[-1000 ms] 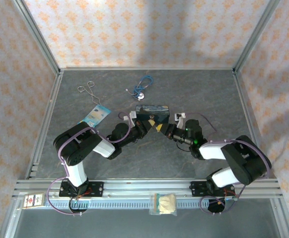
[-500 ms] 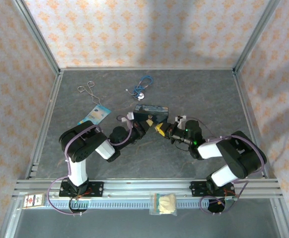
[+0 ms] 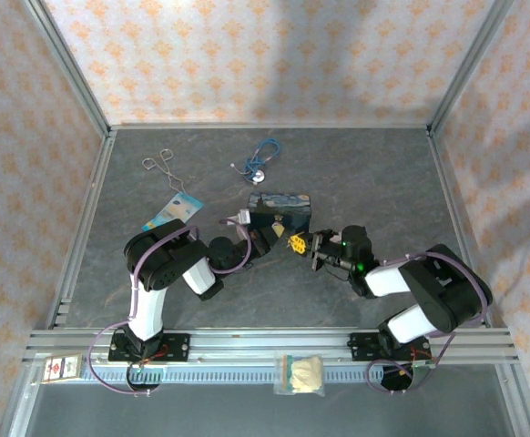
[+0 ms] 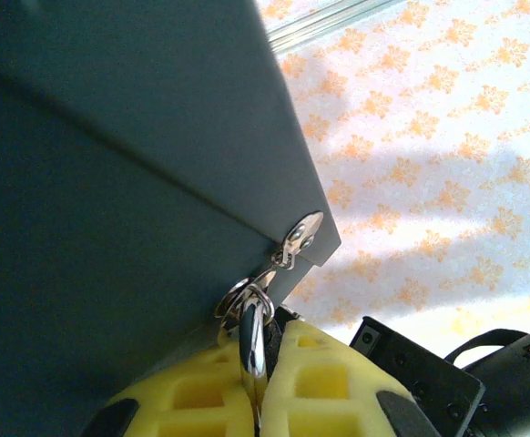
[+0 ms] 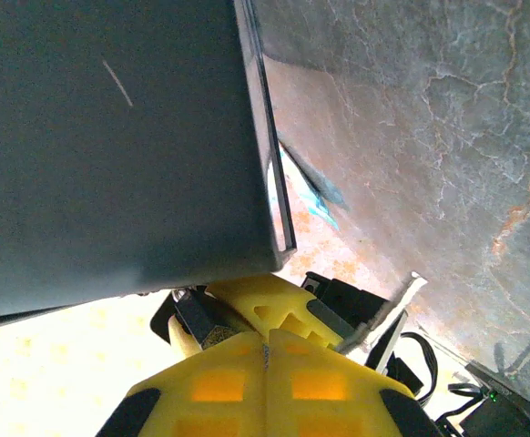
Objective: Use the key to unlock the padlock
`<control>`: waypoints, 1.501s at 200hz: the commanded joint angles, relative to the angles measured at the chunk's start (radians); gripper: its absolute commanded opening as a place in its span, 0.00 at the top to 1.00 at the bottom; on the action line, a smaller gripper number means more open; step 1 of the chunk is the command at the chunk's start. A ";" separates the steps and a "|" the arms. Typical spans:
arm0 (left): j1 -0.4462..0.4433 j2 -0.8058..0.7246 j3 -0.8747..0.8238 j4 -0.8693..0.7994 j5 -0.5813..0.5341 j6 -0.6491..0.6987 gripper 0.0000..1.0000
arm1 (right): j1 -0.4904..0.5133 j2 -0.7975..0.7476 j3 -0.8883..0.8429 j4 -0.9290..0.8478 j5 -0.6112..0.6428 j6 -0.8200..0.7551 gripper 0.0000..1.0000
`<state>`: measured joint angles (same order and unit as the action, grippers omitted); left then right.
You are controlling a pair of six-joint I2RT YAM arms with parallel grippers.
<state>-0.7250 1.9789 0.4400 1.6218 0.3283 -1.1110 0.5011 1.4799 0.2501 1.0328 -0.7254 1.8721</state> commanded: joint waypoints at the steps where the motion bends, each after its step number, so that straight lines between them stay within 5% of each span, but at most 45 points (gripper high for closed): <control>1: -0.021 0.014 -0.002 0.216 0.006 0.087 1.00 | 0.009 -0.011 0.070 0.191 -0.097 0.055 1.00; 31: -0.010 0.010 -0.022 0.217 -0.031 0.028 1.00 | -0.012 -0.067 0.193 -0.205 -0.127 -0.309 0.96; 55: 0.002 0.009 -0.042 0.211 -0.060 -0.009 1.00 | -0.013 -0.175 0.388 -0.801 0.054 -0.769 0.76; 78: 0.010 0.008 -0.042 0.185 -0.069 -0.034 1.00 | -0.016 -0.232 0.455 -1.019 0.196 -0.946 0.64; 164: 0.011 -0.064 -0.003 -0.098 -0.072 -0.026 1.00 | 0.022 -0.260 0.527 -1.232 0.371 -1.404 0.57; 249: -0.014 -0.227 0.113 -0.805 -0.140 0.152 1.00 | 0.027 -0.260 0.412 -1.063 0.378 -1.331 0.56; 300: -0.060 -0.193 0.193 -0.972 -0.148 0.159 1.00 | 0.028 -0.268 0.411 -1.085 0.415 -1.368 0.56</control>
<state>-0.7601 1.7805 0.5957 0.7845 0.2008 -0.9951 0.5213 1.2407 0.6651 -0.0673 -0.3618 0.5270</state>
